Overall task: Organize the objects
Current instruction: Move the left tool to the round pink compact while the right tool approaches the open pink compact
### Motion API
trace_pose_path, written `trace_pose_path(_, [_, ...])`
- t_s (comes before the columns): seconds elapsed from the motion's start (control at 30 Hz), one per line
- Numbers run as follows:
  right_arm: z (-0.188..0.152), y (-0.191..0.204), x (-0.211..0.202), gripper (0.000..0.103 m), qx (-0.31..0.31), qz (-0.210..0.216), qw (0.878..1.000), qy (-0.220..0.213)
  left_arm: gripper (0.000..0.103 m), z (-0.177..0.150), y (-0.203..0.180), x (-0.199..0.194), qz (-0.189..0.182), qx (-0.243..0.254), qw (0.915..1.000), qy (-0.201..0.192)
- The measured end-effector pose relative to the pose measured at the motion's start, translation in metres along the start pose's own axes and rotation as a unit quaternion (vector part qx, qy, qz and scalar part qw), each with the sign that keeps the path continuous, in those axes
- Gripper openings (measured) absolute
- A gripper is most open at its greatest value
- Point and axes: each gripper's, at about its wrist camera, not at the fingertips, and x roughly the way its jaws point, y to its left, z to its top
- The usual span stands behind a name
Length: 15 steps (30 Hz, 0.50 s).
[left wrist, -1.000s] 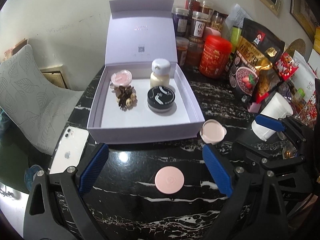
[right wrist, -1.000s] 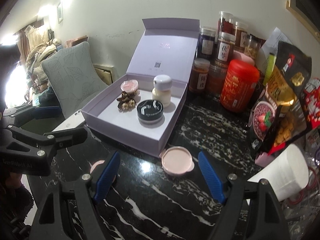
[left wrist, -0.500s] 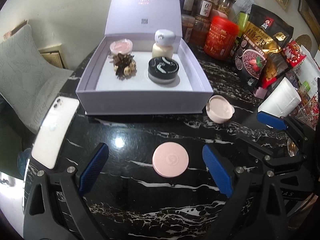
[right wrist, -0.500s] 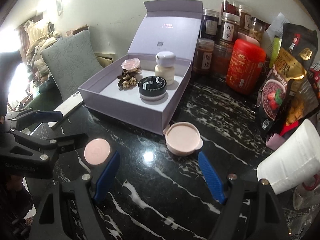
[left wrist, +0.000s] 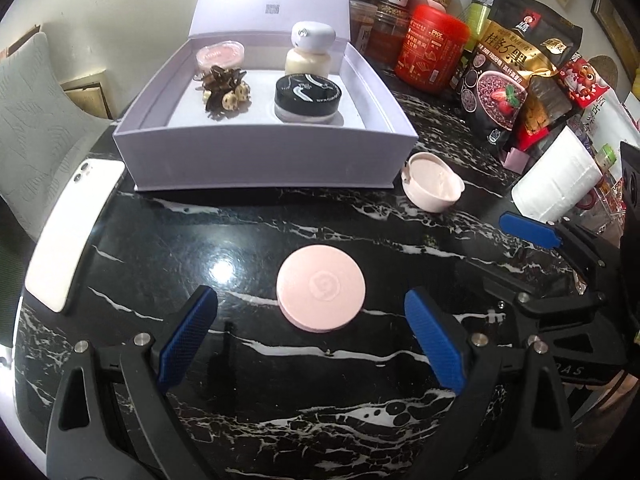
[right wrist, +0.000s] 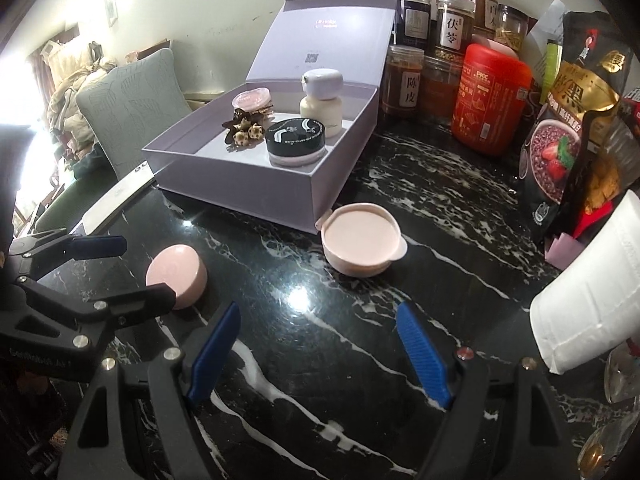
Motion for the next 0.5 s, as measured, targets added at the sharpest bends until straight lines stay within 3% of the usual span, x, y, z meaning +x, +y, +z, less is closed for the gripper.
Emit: trace_pose_path(0.5, [0.003,-0.018,0.019,0.081,0.035,-0.008,0.999,0.001,0.095,0.000,0.001,0.021,-0.001,-0.003,0.9999,0.012])
